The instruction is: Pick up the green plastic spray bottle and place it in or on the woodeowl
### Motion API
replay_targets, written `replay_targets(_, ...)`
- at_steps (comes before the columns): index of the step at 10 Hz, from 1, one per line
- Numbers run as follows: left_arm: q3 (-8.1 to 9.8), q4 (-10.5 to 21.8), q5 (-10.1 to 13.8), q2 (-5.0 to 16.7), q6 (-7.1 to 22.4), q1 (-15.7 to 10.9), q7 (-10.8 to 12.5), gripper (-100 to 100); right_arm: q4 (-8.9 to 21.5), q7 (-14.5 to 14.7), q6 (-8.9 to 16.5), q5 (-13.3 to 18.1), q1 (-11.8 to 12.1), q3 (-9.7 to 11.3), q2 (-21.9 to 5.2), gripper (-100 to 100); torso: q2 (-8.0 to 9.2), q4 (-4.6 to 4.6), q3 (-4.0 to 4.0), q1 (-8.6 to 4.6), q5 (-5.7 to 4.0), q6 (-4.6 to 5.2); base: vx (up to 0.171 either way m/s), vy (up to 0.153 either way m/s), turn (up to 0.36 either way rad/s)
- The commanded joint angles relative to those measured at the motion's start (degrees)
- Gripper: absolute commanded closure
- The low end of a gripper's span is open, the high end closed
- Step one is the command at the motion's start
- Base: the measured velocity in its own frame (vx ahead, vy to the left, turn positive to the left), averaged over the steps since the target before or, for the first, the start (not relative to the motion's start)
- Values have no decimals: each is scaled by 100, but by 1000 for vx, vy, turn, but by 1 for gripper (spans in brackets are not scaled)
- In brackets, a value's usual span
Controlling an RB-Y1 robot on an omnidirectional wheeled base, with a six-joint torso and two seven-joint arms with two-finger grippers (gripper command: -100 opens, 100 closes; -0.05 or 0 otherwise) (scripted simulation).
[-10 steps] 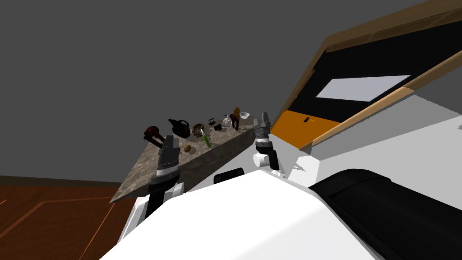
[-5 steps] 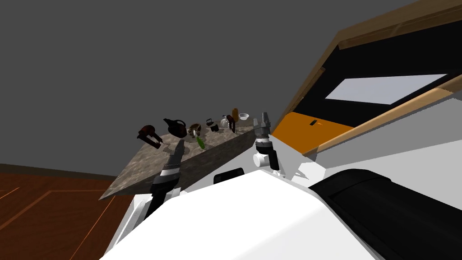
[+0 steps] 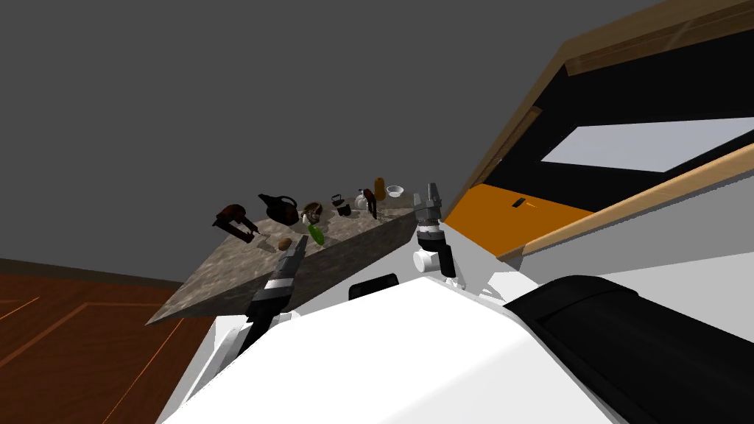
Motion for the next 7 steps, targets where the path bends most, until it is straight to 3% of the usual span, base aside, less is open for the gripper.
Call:
replay_targets(1,49,81,-90,123,161,59,-59,-100,0,0,0,0,0,0,0,0,0,0,0,0,0,0,24,-102,8)
replay_targets(7,339,371,-273,620,949,217,-218,-100,0,0,0,0,0,0,-1,0,-3,0,-1,24,6,2,29,-96,-45)
